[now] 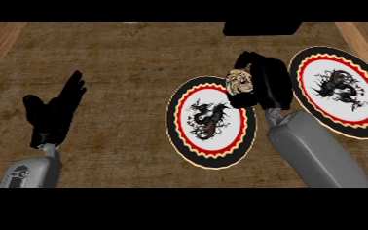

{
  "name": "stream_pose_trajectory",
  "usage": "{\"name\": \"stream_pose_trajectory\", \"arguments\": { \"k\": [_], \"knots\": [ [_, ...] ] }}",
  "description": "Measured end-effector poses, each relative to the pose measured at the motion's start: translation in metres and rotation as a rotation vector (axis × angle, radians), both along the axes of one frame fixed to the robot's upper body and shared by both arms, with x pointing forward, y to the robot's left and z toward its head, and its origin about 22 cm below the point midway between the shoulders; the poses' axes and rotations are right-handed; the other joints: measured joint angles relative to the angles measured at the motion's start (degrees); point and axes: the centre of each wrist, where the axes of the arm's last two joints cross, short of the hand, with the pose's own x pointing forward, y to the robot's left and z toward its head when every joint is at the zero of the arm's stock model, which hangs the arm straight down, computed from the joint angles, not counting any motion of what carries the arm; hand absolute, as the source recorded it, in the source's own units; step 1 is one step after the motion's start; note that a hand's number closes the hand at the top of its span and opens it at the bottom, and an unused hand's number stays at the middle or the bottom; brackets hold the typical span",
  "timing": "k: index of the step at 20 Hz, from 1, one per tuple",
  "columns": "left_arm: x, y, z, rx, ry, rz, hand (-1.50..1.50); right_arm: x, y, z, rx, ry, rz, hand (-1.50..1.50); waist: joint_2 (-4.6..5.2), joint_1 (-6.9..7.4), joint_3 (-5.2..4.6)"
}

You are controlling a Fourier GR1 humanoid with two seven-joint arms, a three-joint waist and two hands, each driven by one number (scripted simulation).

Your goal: Pick the cupcake from the plate and place it in the plate

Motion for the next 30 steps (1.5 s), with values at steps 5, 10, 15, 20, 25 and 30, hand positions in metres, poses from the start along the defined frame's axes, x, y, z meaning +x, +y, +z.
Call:
{"name": "stream_pose_trajectory", "arguments": {
  "k": [5, 10, 15, 20, 25, 30],
  "knots": [
    [0.002, -0.003, 0.002, -0.005, 0.000, -0.003, 0.00, -0.005, -0.025, 0.023, 0.019, -0.149, -0.179, 1.50, 0.14, 0.17, 0.01],
    [0.005, -0.007, 0.005, -0.007, -0.006, -0.009, 0.00, -0.008, -0.063, 0.039, 0.107, -0.187, -0.310, 1.50, 0.34, 0.58, 0.04],
    [0.004, -0.008, 0.010, -0.007, -0.010, -0.017, 0.00, -0.006, -0.118, 0.036, 0.165, -0.199, -0.397, 1.50, 0.46, 1.04, 0.05],
    [0.002, -0.007, 0.015, -0.005, -0.017, -0.022, 0.00, 0.001, -0.177, 0.027, 0.168, -0.188, -0.467, 1.50, 0.56, 1.33, 0.07],
    [0.002, -0.002, 0.005, -0.009, -0.013, -0.018, 0.00, -0.001, -0.221, 0.009, 0.125, -0.123, -0.496, 1.50, 0.64, 1.41, 0.06],
    [0.005, -0.006, 0.008, -0.006, -0.015, -0.029, 0.00, -0.002, -0.254, -0.012, 0.180, 0.022, -0.492, -1.50, 0.77, 1.78, 0.12]
  ]
}}
